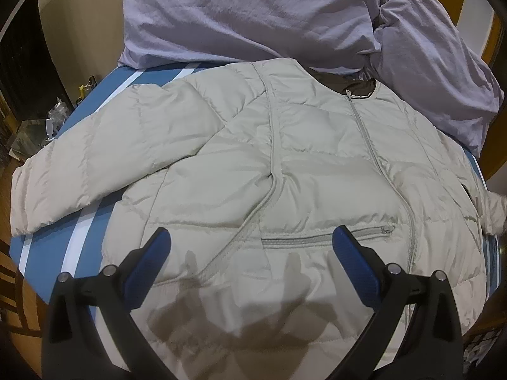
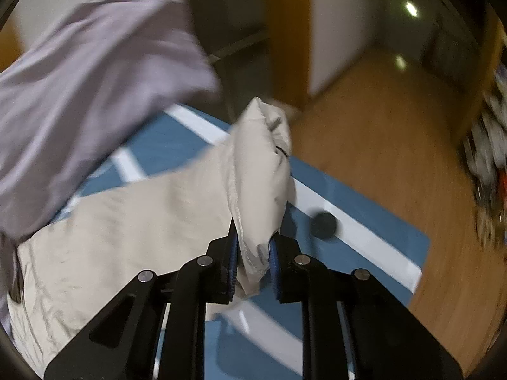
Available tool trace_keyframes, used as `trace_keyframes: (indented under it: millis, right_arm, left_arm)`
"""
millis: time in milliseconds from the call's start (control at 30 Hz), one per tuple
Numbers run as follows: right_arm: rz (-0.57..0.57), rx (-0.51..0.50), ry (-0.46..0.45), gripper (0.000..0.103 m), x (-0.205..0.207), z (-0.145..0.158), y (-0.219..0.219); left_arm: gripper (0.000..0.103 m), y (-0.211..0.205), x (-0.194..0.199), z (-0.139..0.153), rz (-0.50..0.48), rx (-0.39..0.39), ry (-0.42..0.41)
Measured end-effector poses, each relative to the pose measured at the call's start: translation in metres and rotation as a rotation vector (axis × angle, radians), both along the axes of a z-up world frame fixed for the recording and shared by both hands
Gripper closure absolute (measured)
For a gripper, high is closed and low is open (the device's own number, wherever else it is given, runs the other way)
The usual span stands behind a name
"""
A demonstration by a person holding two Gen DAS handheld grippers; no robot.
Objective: Fold large clothes
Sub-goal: 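Grasp the jacket sleeve cuff with the right tool and lift it, then fold the held sleeve across the jacket body with the right tool, release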
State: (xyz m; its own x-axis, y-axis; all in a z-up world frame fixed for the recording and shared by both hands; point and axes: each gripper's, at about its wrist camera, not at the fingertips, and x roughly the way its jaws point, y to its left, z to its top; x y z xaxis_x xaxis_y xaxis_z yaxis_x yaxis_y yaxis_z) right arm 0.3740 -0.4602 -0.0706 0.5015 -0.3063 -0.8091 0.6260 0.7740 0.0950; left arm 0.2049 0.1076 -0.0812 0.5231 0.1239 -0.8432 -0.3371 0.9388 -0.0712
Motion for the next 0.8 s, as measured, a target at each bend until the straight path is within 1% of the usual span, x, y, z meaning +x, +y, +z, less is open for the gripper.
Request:
trace_keyframes:
  millis: [100,200,333,400,433,567,600,700,800]
  right_arm:
    - [0.138,-0.006,-0.058,0.086,0.022,0.022,0.045]
    - [0.284,0.007,-0.078,0.086,0.044,0.032,0.102]
    - [0.494,0.034,-0.071,0.087,0.068,0.032,0.191]
    - [0.592,0.048,-0.047,0.087,0.074,0.027,0.239]
    - [0.621,0.053,-0.034,0.087,0.076,0.025,0.256]
    - [0.783,0.093,-0.005,0.087,0.066,0.01,0.335]
    - [0.809,0.107,-0.002,0.087,0.062,0.008,0.346]
    - [0.912,0.158,0.015,0.087,0.052,0.002,0.39]
    - [0.992,0.19,0.047,0.087,0.042,-0.01,0.431]
  left_arm:
    - [0.002,0.002,0.002,-0.001,0.0,-0.01,0.001]
    - [0.002,0.004,0.003,-0.001,-0.001,-0.02,0.001]
    - [0.002,0.009,0.004,0.001,-0.006,-0.034,-0.001]
    - [0.002,0.013,0.005,0.002,-0.012,-0.042,-0.004]
    - [0.002,0.015,0.005,0.003,-0.015,-0.047,-0.005]
    - [0.002,0.02,0.0,0.009,-0.021,-0.034,-0.019]
    - [0.002,0.021,-0.001,0.009,-0.017,-0.032,-0.018]
    - [0.002,0.025,-0.011,0.01,0.027,-0.037,-0.013]
    - [0.002,0.029,-0.03,0.017,0.105,-0.016,-0.012]
